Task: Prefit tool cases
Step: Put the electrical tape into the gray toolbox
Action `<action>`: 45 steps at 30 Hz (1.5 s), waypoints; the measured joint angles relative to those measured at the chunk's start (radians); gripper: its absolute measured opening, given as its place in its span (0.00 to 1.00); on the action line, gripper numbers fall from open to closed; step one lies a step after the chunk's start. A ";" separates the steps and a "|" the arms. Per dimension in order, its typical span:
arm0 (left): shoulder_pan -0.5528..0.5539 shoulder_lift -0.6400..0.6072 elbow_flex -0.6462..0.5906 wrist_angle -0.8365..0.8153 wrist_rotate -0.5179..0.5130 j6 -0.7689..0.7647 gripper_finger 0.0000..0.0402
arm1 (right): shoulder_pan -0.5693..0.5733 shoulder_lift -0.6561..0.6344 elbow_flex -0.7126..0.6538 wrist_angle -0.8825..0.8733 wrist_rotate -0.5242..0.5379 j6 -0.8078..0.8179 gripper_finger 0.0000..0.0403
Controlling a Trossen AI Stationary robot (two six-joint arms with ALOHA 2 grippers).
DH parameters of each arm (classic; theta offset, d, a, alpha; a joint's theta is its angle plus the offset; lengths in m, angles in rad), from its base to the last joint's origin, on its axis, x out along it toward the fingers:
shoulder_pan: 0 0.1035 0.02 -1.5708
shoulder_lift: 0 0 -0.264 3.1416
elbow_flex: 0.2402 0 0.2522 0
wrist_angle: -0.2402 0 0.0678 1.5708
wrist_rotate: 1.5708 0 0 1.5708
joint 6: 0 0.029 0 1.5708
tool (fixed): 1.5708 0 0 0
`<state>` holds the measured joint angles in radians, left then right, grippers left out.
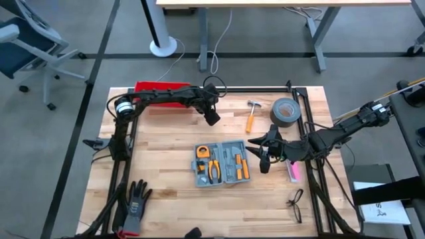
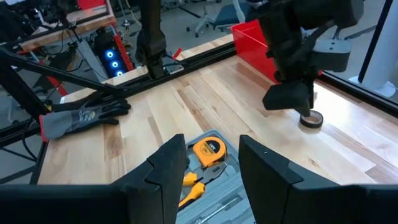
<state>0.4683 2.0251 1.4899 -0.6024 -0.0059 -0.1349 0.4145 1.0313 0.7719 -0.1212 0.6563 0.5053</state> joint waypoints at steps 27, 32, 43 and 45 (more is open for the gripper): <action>0.002 0.086 0.038 -0.017 0.042 0.008 0.27 | 0.000 0.000 0.000 0.000 -0.002 -0.006 0.34; 0.002 0.088 0.051 -0.017 0.041 0.056 0.23 | 0.000 0.000 0.000 0.000 -0.002 -0.006 0.35; -0.003 0.112 0.042 -0.022 0.003 0.153 0.13 | 0.000 0.000 0.000 0.001 -0.003 -0.001 0.32; -0.005 0.112 0.042 -0.025 0.003 0.153 0.08 | 0.000 0.000 0.000 0.000 -0.003 -0.001 0.32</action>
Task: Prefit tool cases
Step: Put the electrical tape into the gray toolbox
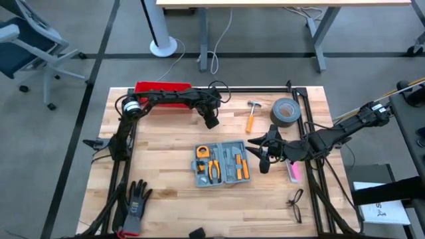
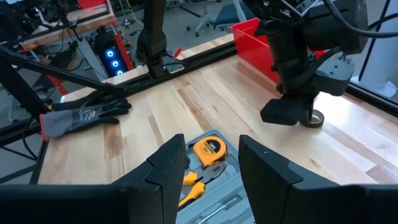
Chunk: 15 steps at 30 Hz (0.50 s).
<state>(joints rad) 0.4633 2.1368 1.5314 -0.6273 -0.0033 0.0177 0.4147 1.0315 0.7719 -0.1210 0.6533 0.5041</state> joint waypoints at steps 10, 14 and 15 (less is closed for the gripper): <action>-0.027 -0.017 0.041 -0.141 0.027 -0.029 0.00 | 0.000 0.000 0.000 0.001 0.000 0.000 0.35; -0.052 -0.019 0.088 -0.229 0.025 -0.035 0.00 | 0.000 0.000 0.000 0.001 -0.001 0.001 0.35; -0.059 -0.019 0.099 -0.241 0.025 -0.035 0.00 | 0.000 0.000 0.000 0.001 -0.002 0.001 0.34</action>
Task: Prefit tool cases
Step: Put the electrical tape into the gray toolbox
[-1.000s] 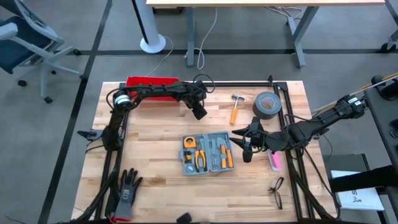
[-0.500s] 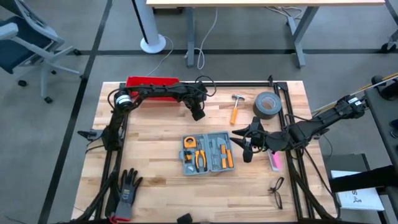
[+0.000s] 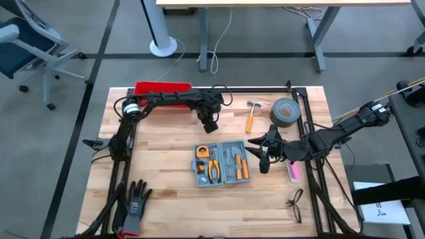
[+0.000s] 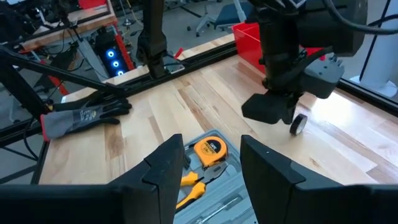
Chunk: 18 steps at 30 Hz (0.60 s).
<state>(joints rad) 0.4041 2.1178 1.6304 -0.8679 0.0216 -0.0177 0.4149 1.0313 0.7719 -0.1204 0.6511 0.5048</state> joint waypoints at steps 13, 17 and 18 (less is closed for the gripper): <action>-0.029 -0.003 0.090 -0.031 -0.036 0.012 0.05 | 0.000 0.000 0.000 0.000 -0.004 -0.001 0.31; -0.030 0.005 0.064 -0.022 -0.039 0.036 0.12 | 0.000 0.000 0.000 0.000 -0.004 0.000 0.33; -0.030 0.010 0.056 -0.016 -0.044 0.037 0.14 | 0.000 0.000 0.000 0.000 -0.004 0.000 0.34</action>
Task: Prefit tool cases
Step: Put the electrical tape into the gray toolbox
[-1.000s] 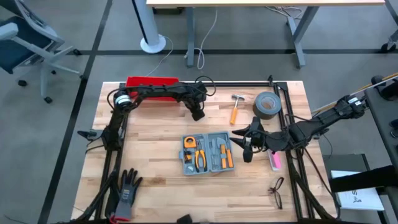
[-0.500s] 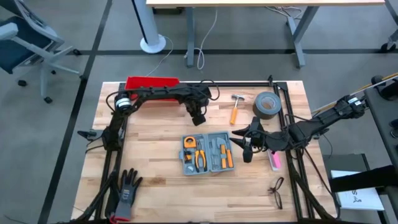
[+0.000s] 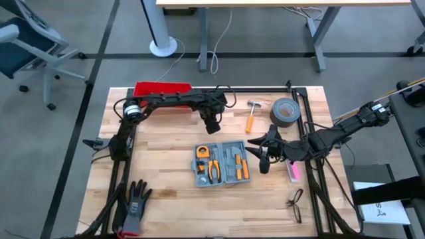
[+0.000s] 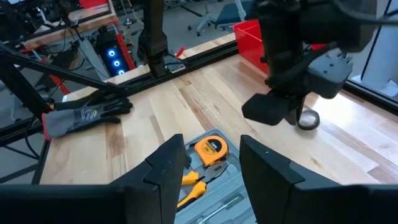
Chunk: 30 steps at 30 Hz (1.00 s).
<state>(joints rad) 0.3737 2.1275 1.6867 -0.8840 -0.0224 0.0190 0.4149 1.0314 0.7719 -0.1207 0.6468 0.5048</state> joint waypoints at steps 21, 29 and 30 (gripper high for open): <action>0.026 0.026 -0.016 0.014 -0.118 -0.083 0.44 | 0.000 0.018 0.000 0.007 0.000 0.009 0.34; 0.029 0.027 -0.021 -0.014 -0.118 -0.145 0.38 | 0.000 0.018 0.000 0.020 0.000 0.009 0.35; 0.031 0.029 -0.022 -0.015 -0.118 -0.152 0.38 | 0.000 0.018 0.000 0.028 0.000 0.009 0.35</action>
<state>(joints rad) 0.4049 2.1563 1.6650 -0.8986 -0.1402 -0.1329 0.4149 1.0492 0.7719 -0.0928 0.6468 0.5135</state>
